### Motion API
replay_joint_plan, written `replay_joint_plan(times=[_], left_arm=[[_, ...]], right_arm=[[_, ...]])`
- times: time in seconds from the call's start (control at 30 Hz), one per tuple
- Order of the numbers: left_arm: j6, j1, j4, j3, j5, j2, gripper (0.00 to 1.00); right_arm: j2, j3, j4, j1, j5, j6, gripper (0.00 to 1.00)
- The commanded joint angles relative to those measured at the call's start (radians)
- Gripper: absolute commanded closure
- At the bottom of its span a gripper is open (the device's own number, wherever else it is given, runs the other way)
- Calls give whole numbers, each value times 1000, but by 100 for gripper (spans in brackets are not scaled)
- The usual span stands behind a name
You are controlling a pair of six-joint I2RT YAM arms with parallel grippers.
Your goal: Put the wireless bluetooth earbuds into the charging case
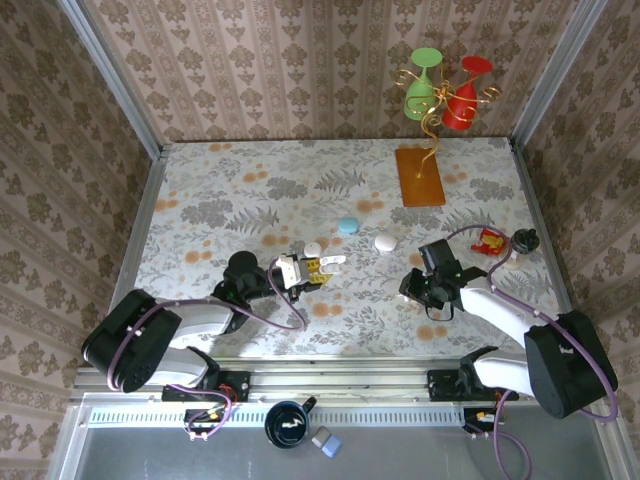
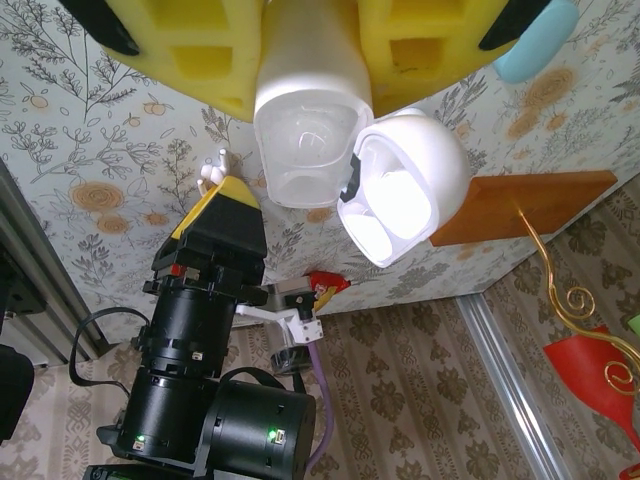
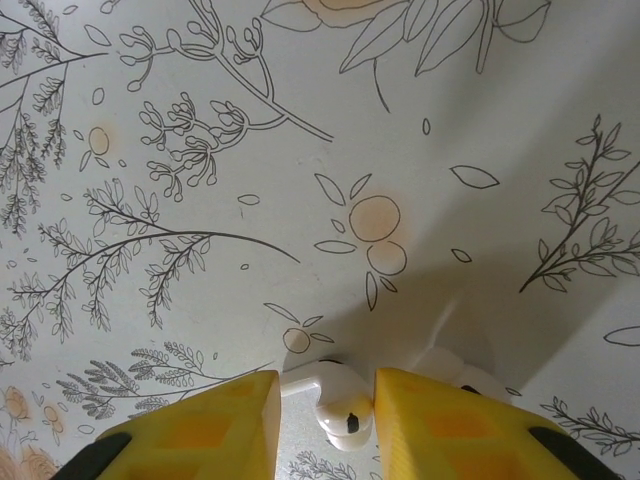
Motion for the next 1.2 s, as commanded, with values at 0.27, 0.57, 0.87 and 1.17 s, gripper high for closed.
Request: replay_joint_plan(times=[0.27,0.57,0.87,1.17], left_arm=[[19,-5,-3,29,19,19,100],[15,-8,13,22,19,27,100],[15,-6,26,19,19,42,100],[12,-8,36,13,16,45,100]], right_arm=[[47,-8,19,-6,-37,-9,70],[35,-7,-29,-7,-60,-26,67],[76,25,-62,7,-102,-61,66],[56,51,-114,74,-66,-59,66]])
